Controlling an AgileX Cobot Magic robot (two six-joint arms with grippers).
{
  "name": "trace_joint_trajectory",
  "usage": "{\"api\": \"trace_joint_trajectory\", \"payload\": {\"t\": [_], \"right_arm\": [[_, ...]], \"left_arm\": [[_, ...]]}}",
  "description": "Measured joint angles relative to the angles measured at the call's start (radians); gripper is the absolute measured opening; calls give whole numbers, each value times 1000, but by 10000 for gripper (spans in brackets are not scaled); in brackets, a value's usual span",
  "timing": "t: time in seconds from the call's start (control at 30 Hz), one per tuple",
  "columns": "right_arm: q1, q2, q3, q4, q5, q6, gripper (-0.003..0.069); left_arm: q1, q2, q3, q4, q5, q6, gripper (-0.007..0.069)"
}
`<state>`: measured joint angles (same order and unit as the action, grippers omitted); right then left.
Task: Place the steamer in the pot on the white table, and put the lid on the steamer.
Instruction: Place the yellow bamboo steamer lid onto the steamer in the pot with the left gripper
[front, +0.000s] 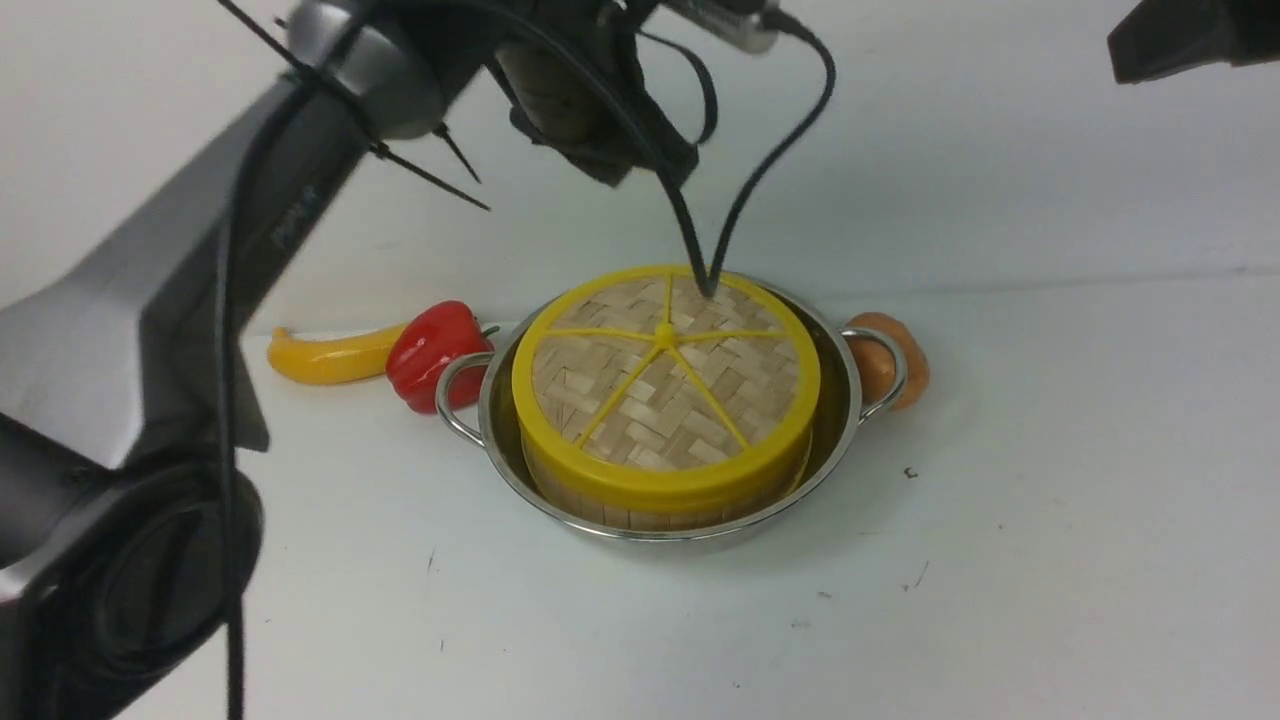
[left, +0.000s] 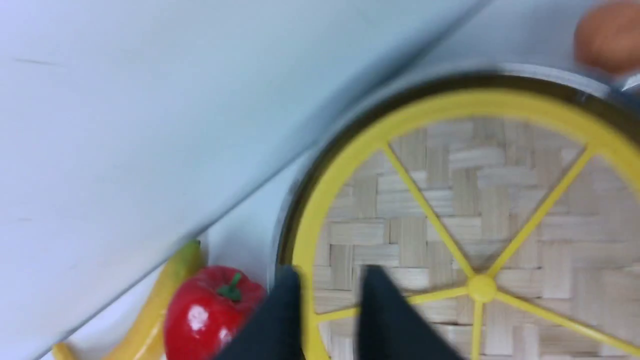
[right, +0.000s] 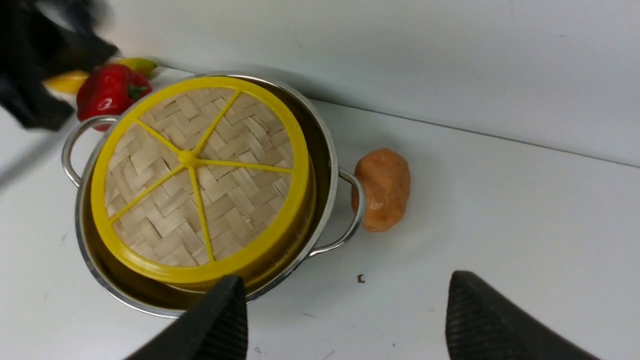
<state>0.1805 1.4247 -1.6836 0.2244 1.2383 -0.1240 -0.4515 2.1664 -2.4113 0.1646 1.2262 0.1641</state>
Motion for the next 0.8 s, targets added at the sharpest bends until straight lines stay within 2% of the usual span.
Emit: {"api": "trace_joint_trajectory", "payload": {"t": [0.03,0.1,0.23,0.37,0.47,0.6,0.63,0.7,0.8], "right_arm": [[0,-8,0,-11,0,-6,505],[0,-28,2,-30,-1,-9,489],[0,-72,4,-54,-1,-15,435],[0,-179,7,-92,-2,-20,305],[0,-268,12,-118,-3,-20,223],[0,-401,75,-149,-11,-20,141],[0,-401,75,-150,-11,-20,139],[0,-493,177,-152,-11,-20,118],[0,-595,335,-152,-17,-20,111]], "left_arm": [[17,-33,5,-32,0,0,41],[40,-95,33,-78,0,0,-7],[59,-211,106,-89,0,7,-22],[68,-427,283,-61,-1,21,-24],[70,-609,462,-55,-20,26,-24],[70,-887,802,-55,-195,14,-24],[70,-888,820,-55,-205,13,-24],[70,-1058,1071,-56,-324,-17,-24],[70,-1231,1336,-58,-417,-54,-21]]}}
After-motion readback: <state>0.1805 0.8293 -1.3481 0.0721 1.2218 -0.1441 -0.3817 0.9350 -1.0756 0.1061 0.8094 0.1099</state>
